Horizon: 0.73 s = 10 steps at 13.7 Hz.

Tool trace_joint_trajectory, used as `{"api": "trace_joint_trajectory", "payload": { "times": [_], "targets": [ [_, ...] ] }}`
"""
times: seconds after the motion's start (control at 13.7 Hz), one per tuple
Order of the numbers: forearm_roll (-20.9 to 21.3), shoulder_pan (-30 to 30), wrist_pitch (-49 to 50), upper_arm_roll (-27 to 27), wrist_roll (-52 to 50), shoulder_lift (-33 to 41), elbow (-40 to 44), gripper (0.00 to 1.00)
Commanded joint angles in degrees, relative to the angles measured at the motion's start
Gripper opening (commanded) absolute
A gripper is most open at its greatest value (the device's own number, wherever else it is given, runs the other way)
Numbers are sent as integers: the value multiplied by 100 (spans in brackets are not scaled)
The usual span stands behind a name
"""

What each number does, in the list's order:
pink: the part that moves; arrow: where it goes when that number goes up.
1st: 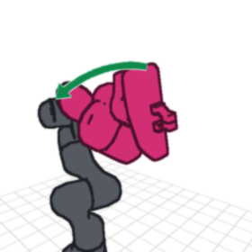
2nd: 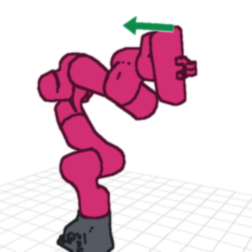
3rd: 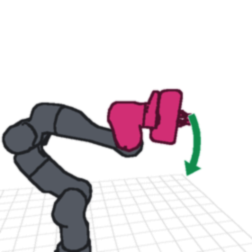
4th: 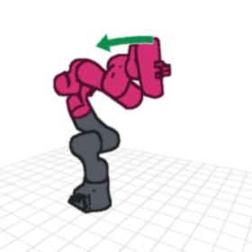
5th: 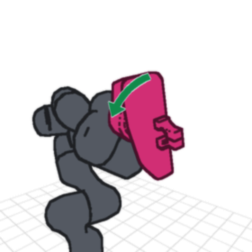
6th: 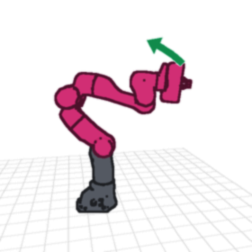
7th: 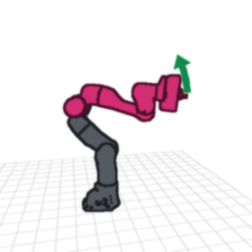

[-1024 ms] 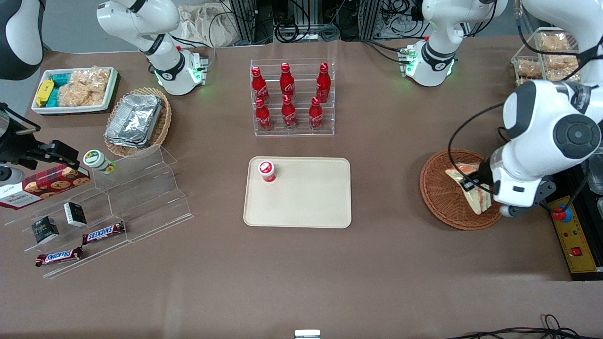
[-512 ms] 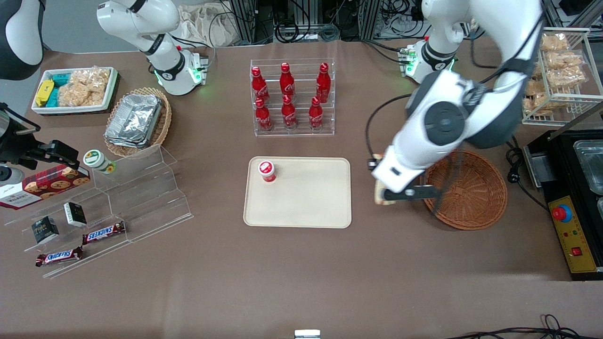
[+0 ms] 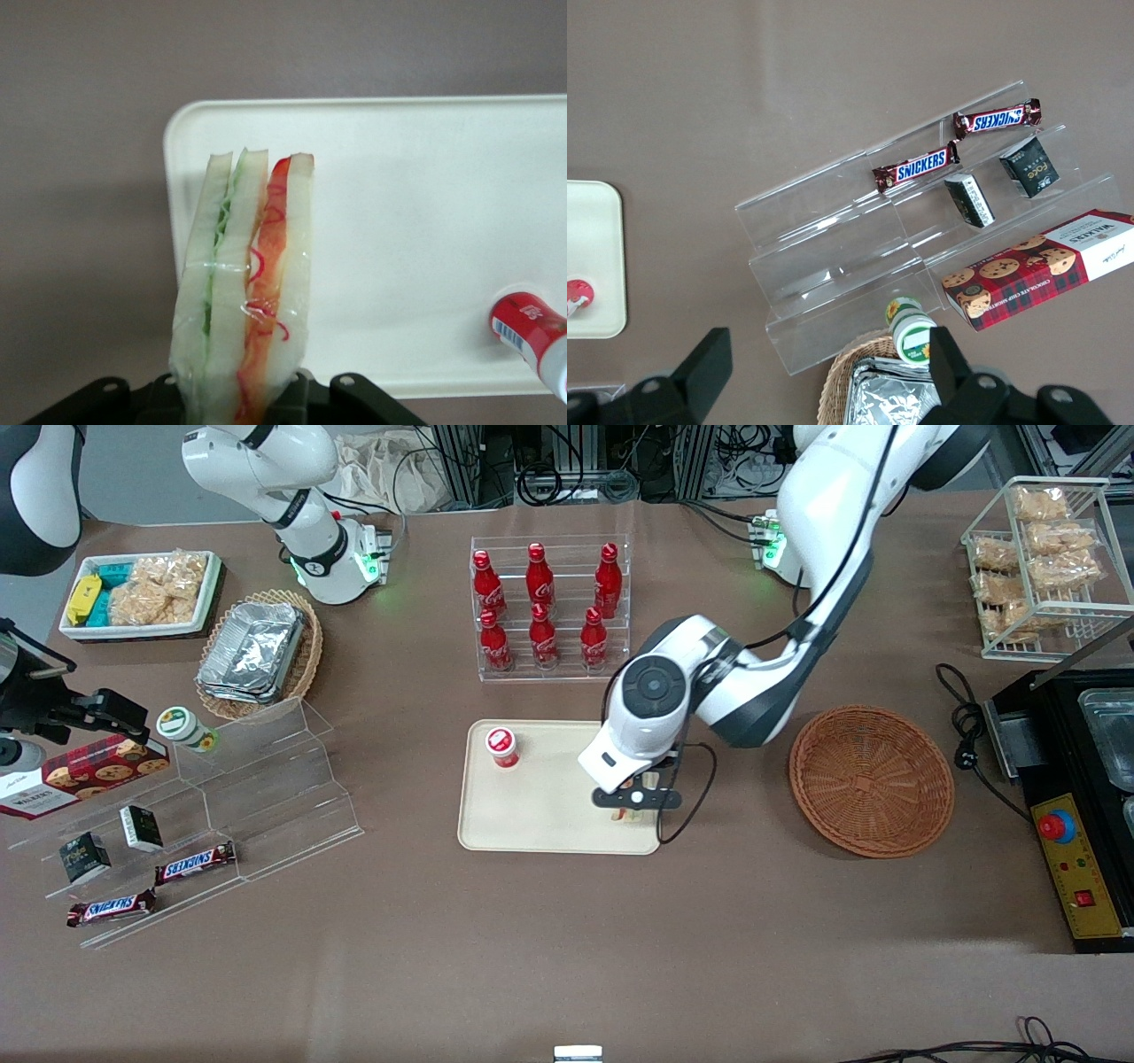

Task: Place sandwich from basket to tray
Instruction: 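Carry the sandwich with the left gripper over to the cream tray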

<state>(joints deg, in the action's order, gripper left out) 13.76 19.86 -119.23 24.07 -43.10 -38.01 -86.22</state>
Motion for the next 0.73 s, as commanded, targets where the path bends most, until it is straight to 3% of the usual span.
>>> {"api": "trace_joint_trajectory", "payload": {
  "times": [0.0,0.15,0.22,0.29,0.37,0.44,0.66],
  "targets": [
    [302,123,-284,-43,-216,-503,228,0],
    [425,123,-399,-43,-234,-672,193,0],
    [434,123,-399,-52,-234,-690,132,9],
    [434,123,-399,-52,-234,-690,97,41],
    [434,114,-391,-69,-225,-681,70,63],
    [434,106,-399,-104,-216,-690,53,100],
    [417,53,-391,-131,-216,-620,96,100]
  ]
}}
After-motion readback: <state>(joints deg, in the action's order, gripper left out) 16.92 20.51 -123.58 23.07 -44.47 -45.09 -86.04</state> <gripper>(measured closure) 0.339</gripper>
